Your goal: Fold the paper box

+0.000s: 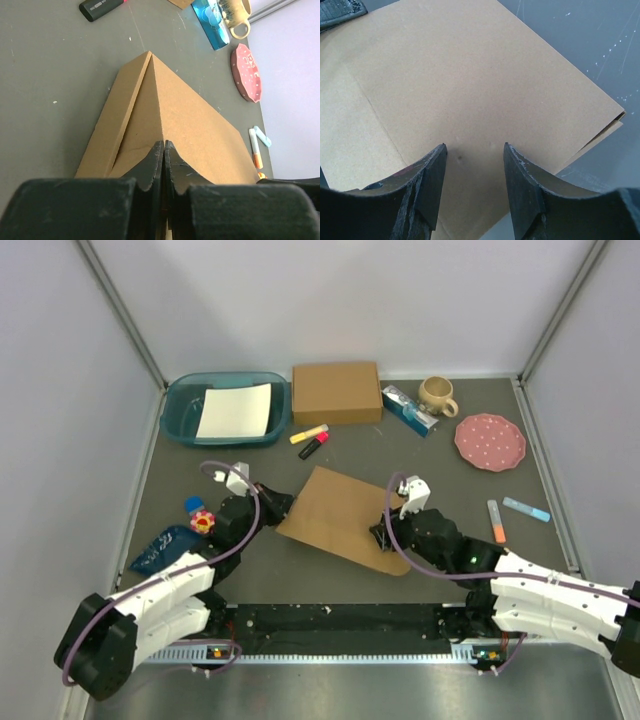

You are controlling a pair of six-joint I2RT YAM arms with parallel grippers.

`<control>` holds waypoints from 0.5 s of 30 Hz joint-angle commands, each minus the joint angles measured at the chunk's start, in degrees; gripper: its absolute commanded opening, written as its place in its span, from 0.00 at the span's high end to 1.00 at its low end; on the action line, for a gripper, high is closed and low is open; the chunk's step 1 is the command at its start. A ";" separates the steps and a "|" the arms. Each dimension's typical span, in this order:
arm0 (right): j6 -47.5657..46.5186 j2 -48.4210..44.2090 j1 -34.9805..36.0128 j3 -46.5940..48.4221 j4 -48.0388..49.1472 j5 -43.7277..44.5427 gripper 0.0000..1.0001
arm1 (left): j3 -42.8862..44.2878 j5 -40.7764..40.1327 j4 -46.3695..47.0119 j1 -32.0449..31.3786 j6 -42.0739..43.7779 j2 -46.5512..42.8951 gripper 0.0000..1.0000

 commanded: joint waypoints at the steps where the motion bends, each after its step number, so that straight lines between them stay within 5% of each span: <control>1: 0.91 1.07 -0.17 -1.09 -1.04 -1.50 0.50 | -1.35 2.63 1.25 -0.44 -1.47 -0.85 0.93; 7: 1.53 0.72 -0.17 -0.48 -1.57 -1.32 0.44 | -1.00 1.04 2.21 -0.36 3.44 1.78 0.68; 15: 3.11 -3.32 -0.17 3.65 -6.40 0.70 0.36 | 0.14 2.62 3.45 -0.09 5.22 4.33 0.65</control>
